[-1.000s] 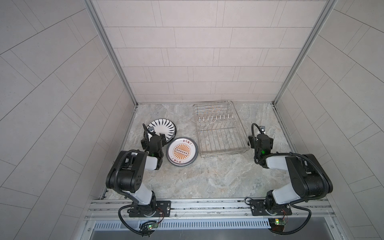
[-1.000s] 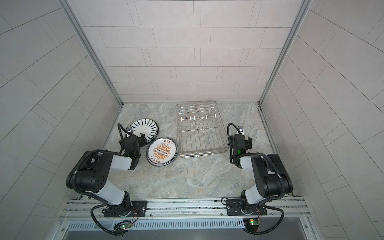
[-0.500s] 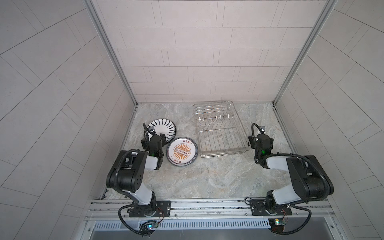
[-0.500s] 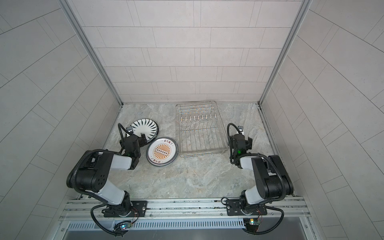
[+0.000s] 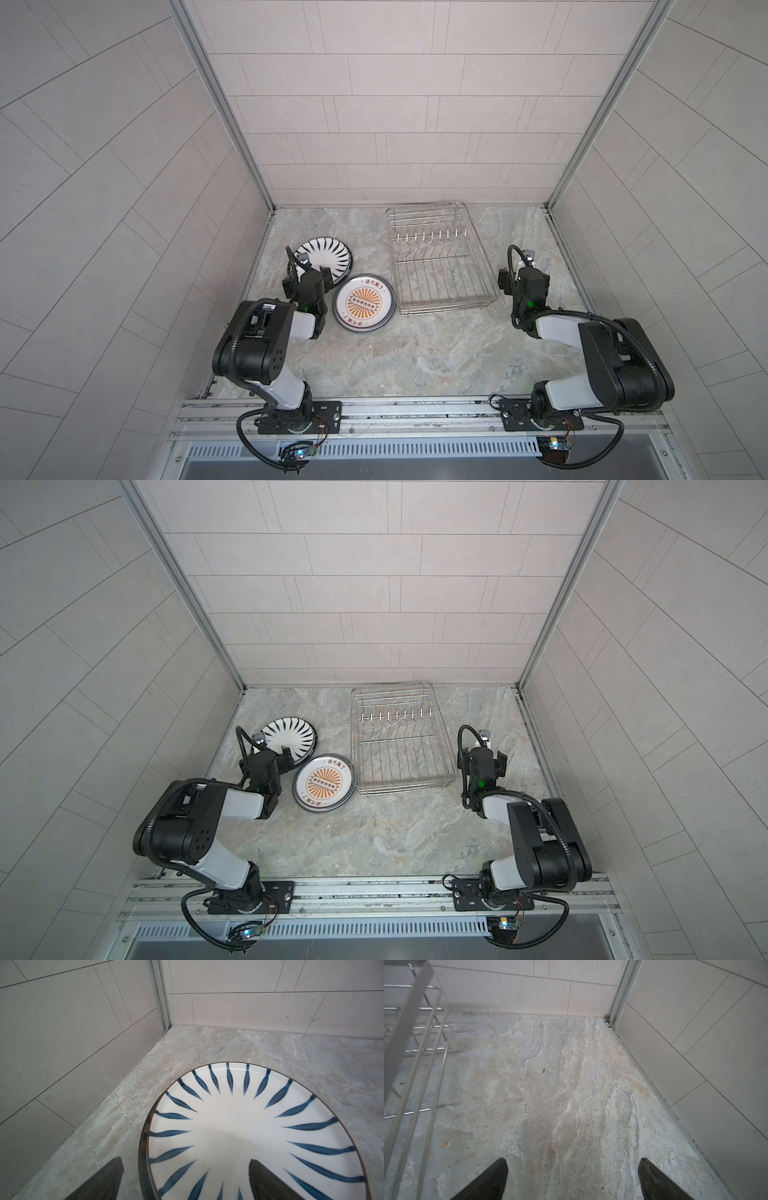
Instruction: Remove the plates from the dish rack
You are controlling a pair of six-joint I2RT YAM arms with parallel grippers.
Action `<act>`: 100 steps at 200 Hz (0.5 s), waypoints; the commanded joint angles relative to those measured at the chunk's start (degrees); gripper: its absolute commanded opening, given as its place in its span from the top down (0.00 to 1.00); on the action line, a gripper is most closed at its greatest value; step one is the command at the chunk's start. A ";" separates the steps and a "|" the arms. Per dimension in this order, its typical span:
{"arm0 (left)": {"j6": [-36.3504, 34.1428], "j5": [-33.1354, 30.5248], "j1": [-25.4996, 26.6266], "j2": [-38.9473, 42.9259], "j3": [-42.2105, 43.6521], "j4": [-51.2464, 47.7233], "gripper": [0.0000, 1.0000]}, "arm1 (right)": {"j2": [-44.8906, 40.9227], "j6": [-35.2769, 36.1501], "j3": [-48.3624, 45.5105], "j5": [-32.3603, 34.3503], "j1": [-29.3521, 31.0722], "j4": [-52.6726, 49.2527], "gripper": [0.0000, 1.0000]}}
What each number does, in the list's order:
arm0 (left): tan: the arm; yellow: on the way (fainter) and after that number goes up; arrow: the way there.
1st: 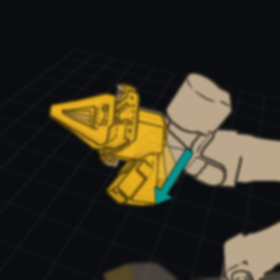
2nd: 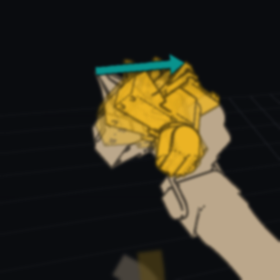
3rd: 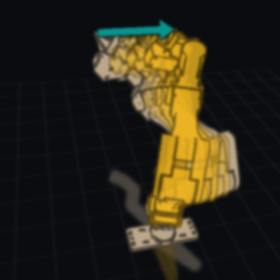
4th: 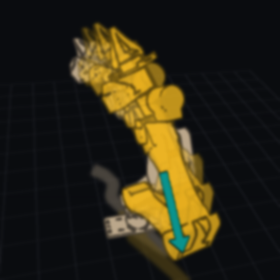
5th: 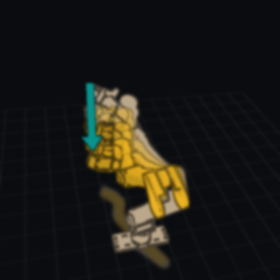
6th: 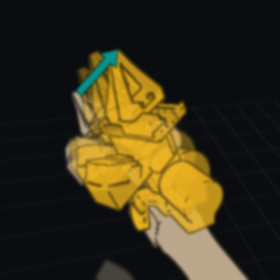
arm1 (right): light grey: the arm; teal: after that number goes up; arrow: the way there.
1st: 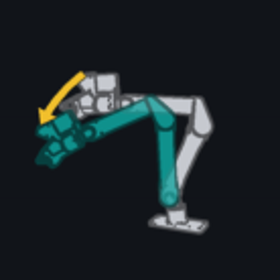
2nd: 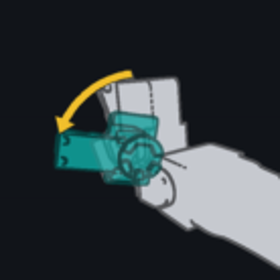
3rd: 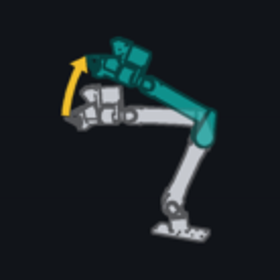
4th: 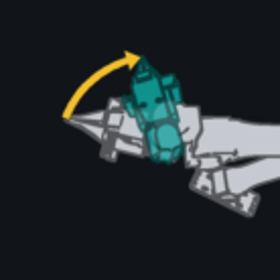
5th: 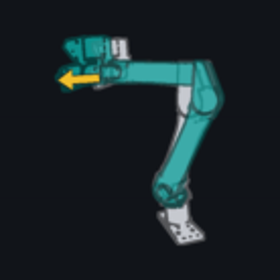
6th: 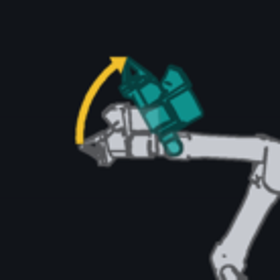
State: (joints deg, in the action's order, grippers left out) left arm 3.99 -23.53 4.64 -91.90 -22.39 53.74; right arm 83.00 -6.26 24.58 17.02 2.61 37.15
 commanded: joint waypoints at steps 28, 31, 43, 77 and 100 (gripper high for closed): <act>-0.93 -0.12 0.06 0.60 0.42 1.53 0.00 | 3.14 2.85 0.91 -5.48 0.06 2.66 0.00; -0.96 -0.01 0.10 0.62 0.42 1.55 0.00 | 3.54 3.73 0.81 -6.77 0.03 3.33 0.00; -0.98 -0.03 0.18 0.66 0.42 1.54 0.00 | 3.29 3.33 0.97 -7.19 0.09 2.50 0.00; -0.91 -0.03 0.12 0.67 0.42 1.54 0.00 | 4.05 3.31 1.55 -6.84 0.05 2.20 0.00; -0.96 -0.03 0.19 0.64 0.42 1.55 0.00 | 3.94 3.29 1.53 -6.77 0.09 2.22 0.00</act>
State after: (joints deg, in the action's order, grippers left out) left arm 3.99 -23.51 4.64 -91.90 -22.39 53.74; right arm 86.61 -4.23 25.78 11.31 2.57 38.41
